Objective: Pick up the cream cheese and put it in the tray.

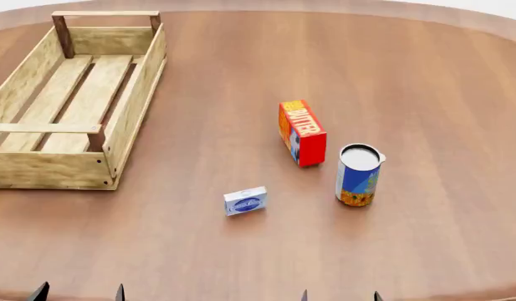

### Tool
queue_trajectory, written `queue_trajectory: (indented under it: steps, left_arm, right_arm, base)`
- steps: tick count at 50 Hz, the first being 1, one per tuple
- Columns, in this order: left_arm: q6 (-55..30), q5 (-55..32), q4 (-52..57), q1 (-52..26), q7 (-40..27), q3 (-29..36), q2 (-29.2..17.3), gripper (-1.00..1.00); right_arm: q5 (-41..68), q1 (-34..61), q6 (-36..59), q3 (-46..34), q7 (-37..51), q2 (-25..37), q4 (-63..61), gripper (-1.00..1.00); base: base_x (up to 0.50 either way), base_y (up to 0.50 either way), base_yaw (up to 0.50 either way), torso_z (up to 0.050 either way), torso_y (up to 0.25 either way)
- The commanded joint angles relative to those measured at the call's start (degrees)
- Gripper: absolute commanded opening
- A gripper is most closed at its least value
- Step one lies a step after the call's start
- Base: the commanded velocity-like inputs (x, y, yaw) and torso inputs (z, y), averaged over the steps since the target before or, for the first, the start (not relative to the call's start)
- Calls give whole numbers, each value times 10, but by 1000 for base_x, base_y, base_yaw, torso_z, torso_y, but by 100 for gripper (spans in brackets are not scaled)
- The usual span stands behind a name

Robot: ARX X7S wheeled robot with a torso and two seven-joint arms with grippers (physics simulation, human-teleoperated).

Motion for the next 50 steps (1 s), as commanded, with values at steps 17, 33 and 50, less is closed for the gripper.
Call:
queue_trajectory:
  steps: [17, 33, 50]
  left_arm:
    - [32, -7, 23, 19, -58, 37, -31, 100]
    - [214, -13, 80, 84, -70, 53, -51, 100]
    - [384, 32, 46, 95, -134, 46, -51, 100]
  right_arm:
    - [21, -21, -15, -44, 41, 32, -41, 100]
    - [-33, -78, -97, -59, 102, 46, -124, 100]
    - [-145, -115, -265, -70, 194, 54, -130, 100]
  base:
    - [0, 0, 0, 0, 0]
    - [0, 0, 0, 0, 0]
    - [0, 0, 0, 0, 0]
